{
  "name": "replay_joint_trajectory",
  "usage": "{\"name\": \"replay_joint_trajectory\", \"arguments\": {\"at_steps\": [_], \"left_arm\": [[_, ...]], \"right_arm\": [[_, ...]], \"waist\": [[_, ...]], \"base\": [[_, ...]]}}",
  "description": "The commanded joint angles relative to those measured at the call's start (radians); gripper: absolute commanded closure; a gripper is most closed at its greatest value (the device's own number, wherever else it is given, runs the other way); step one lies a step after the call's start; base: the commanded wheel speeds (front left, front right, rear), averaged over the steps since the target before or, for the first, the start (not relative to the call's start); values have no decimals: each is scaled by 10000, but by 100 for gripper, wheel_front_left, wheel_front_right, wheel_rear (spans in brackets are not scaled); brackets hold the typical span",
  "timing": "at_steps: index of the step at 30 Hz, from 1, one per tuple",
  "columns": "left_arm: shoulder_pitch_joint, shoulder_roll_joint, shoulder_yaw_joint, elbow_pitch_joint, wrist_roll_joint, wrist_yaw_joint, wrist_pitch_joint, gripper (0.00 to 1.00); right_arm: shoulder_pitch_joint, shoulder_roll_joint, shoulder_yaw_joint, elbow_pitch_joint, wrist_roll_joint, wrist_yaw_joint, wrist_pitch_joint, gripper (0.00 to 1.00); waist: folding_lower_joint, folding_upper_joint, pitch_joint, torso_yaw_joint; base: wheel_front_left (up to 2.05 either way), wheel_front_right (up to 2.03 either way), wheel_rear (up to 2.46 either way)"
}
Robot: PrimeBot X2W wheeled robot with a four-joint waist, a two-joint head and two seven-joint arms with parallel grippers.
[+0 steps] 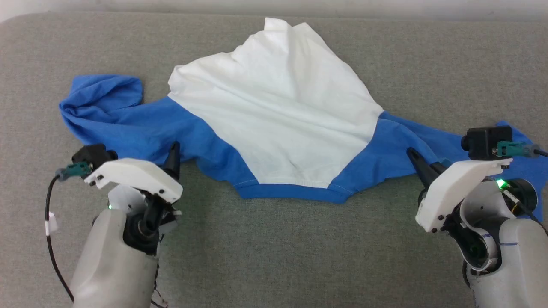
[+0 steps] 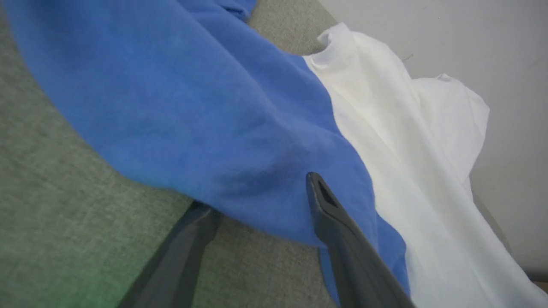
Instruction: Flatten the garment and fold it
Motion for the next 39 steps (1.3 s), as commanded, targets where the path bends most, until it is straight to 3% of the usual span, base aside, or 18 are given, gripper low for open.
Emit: {"name": "replay_joint_trajectory", "arguments": {"at_steps": [1,2,3,12,21,25,29,39], "left_arm": [[13,21,-85,511,-27,-33,223,50],[-71,87,-214,702,84,-67,290,93],[-136,136,-318,863,176,-99,322,100],[-366,237,-404,1036,149,-884,-210,100],[-849,383,281,-1404,-693,-1547,-449,100],[-1426,744,426,-2788,-743,-1436,-124,100],[-2278,1212,491,-3732,-403,-1043,131,100],[-4230,1908,308,-3816,462,-594,322,100]], "right_arm": [[-63,-1,-6,-61,-5,-9,-17,100],[-69,-1,-5,-69,-19,-9,-28,100],[-70,-1,-5,-73,-29,-9,-38,100],[28,-1,-176,-15,-31,-9,-179,100],[-342,-1,-755,-419,1804,-9,279,100],[-1073,-1,-1173,-1017,2679,-9,1027,100],[-2057,-23,-1544,-1492,3103,-9,1959,100],[-4307,-7,-2456,-1413,3933,-9,3766,100]], "waist": [[1,0,69,-66],[1,0,81,-79],[1,0,90,-91],[1,0,-137,9],[1,0,-1109,175],[1,0,-1533,133],[1,0,-1908,66],[1,0,-2563,23]], "base": [[0,0,0],[0,0,0],[0,0,0],[0,0,0],[0,0,0],[0,0,0],[0,0,0],[0,0,0]]}}
